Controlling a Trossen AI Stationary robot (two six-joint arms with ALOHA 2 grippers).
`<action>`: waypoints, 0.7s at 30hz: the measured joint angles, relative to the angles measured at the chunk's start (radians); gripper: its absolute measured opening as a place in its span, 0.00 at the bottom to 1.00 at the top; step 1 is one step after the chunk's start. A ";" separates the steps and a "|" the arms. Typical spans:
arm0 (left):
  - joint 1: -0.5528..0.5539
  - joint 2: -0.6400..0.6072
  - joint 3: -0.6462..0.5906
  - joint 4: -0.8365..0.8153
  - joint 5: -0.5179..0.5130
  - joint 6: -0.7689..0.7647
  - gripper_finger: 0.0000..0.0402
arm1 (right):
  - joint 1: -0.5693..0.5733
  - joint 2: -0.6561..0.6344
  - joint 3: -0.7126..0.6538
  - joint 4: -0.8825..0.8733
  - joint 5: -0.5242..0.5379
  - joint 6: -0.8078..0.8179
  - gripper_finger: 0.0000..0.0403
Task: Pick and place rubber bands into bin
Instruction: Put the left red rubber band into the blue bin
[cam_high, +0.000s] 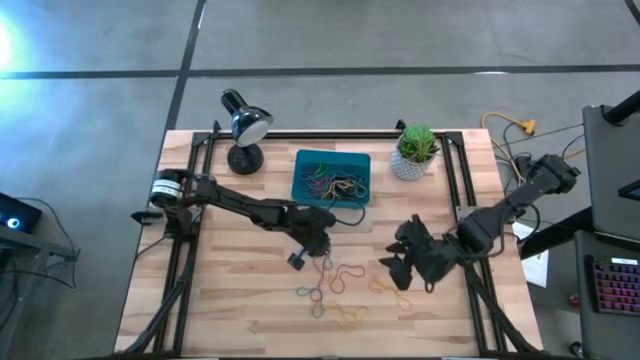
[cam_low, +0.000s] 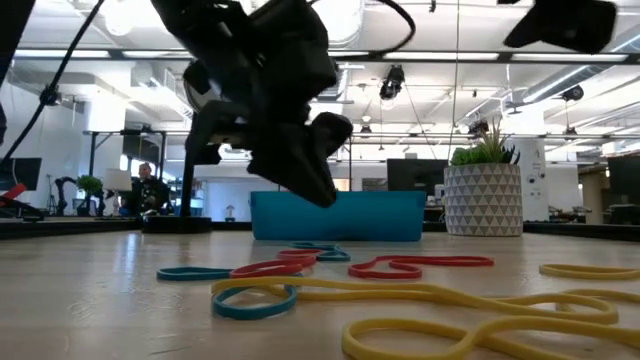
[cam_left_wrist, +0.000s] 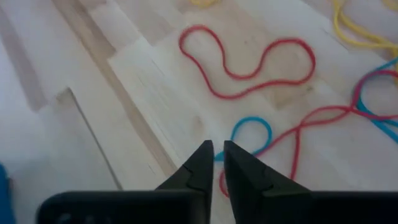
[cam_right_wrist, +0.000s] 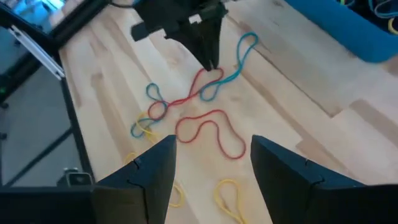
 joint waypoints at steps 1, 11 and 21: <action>0.001 0.009 0.009 -0.022 0.001 0.000 0.08 | 0.020 0.005 0.000 0.000 0.019 0.021 0.48; -0.003 0.047 0.060 -0.057 -0.073 0.011 0.35 | 0.103 0.085 0.000 0.004 0.071 0.164 0.48; -0.022 0.048 0.060 -0.058 -0.114 0.206 0.42 | 0.117 0.155 0.002 0.058 0.069 0.194 0.48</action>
